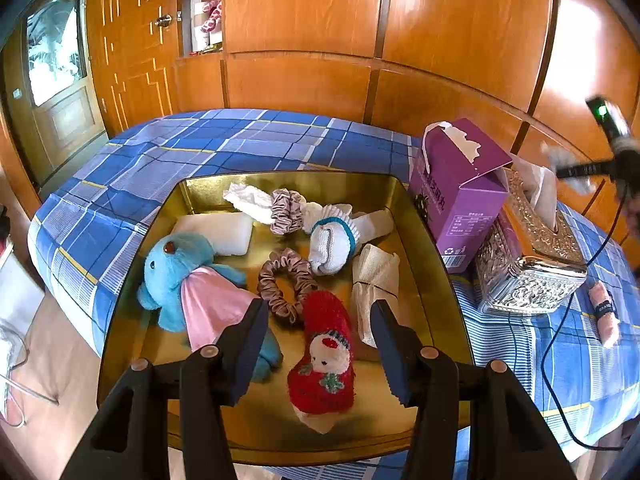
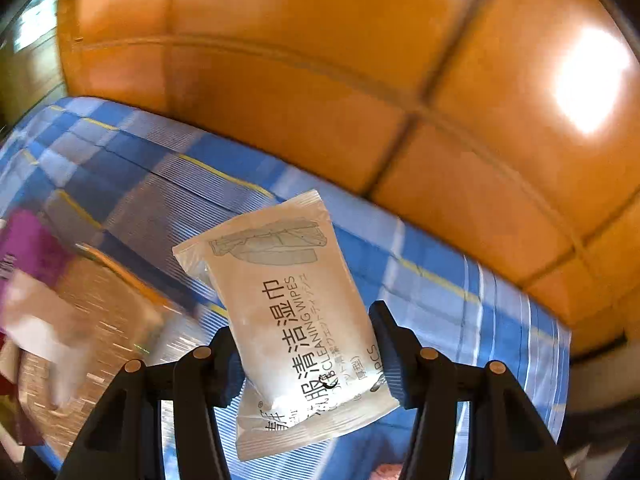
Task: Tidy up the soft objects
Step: 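Carry the wipes packet into the gold tray and release it with the right gripper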
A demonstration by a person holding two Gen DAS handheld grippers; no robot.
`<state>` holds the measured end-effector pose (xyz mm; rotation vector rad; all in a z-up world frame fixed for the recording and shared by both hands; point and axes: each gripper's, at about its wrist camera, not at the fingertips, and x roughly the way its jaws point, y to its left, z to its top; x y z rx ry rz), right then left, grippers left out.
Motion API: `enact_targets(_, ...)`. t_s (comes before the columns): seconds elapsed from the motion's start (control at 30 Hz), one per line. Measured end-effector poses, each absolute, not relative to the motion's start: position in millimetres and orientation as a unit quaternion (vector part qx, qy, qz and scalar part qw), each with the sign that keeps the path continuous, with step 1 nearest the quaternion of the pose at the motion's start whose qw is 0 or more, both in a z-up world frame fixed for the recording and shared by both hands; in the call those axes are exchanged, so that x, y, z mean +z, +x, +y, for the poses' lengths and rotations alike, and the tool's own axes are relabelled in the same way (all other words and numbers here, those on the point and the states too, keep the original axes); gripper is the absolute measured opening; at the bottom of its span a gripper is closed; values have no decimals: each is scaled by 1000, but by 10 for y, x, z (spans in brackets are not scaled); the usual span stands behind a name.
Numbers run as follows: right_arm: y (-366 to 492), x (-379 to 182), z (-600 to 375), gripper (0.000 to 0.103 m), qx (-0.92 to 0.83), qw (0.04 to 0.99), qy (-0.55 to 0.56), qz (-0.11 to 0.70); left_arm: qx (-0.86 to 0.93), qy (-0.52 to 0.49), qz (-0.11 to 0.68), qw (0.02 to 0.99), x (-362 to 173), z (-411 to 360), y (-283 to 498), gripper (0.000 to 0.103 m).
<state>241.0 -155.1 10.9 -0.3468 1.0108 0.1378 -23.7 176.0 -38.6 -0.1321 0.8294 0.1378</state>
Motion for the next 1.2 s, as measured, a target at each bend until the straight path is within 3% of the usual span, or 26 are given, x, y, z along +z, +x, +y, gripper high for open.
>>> enact_targets(0.57, 1365, 713, 61, 56, 306, 842, -190, 401, 128, -100, 387, 908, -369, 2185, -284, 54)
enact_targets(0.9, 409, 77, 831, 56, 416, 779, -247, 398, 182, -126, 365, 904, -304, 2560, -381, 54)
enact_targets(1.2, 383, -537, 1091, 57, 390, 777, -254, 425, 175, -112, 366, 907, -320, 2455, -354, 58)
